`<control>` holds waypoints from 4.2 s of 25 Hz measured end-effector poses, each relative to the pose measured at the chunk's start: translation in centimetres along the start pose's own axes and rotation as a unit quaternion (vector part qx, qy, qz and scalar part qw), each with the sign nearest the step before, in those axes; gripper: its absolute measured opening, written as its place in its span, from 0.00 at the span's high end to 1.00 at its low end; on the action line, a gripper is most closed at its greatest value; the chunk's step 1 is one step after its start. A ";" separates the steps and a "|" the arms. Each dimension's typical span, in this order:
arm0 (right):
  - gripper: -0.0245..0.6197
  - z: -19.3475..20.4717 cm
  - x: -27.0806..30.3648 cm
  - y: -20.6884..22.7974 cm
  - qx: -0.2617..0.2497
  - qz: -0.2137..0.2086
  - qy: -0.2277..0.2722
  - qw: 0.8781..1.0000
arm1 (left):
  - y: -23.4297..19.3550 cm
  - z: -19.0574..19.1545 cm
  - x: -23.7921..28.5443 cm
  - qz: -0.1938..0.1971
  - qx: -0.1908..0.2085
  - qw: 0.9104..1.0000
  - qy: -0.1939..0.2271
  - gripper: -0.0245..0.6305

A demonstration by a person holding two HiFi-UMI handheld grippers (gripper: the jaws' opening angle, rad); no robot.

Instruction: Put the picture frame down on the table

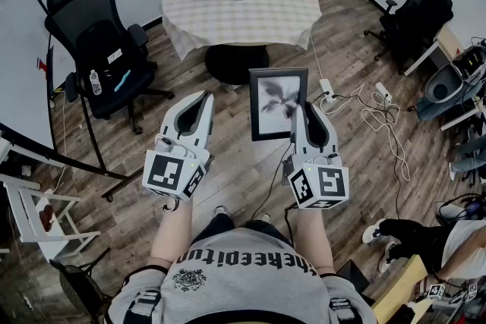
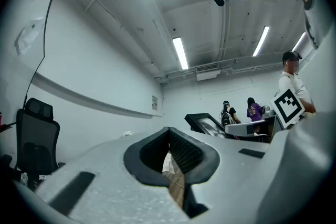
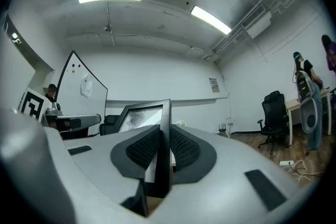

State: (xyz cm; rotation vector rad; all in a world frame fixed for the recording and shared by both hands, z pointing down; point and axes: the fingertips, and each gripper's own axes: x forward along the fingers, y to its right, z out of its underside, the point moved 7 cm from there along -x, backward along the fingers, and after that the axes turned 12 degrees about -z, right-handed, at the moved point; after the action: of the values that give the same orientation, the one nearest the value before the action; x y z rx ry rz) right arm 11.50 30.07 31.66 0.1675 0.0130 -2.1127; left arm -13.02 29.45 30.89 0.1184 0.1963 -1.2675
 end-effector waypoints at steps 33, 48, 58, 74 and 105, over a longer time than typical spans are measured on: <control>0.86 1.2 1.9 -4.0 0.005 0.054 0.025 0.998 | -5.3 0.5 0.0 0.040 -0.006 0.999 0.011 0.94; 0.86 1.9 8.3 2.7 0.012 0.034 0.025 0.999 | -5.7 2.2 8.1 0.017 0.002 1.000 0.018 0.94; 0.86 1.3 13.2 10.2 0.014 0.011 0.031 0.999 | -3.5 3.2 16.1 0.005 0.008 1.000 0.025 0.94; 0.86 2.2 17.0 17.4 0.025 -0.007 0.032 0.999 | -1.3 5.1 22.8 -0.009 0.017 1.000 0.017 0.94; 0.86 3.6 34.9 21.6 0.010 0.085 0.036 0.996 | -13.9 8.3 41.4 0.062 -0.006 0.998 0.021 0.94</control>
State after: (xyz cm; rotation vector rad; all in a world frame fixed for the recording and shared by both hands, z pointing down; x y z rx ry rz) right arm 11.61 -11.09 32.13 0.2475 0.0201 -1.9373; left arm -13.80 -14.99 30.50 0.1454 0.2301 -1.1403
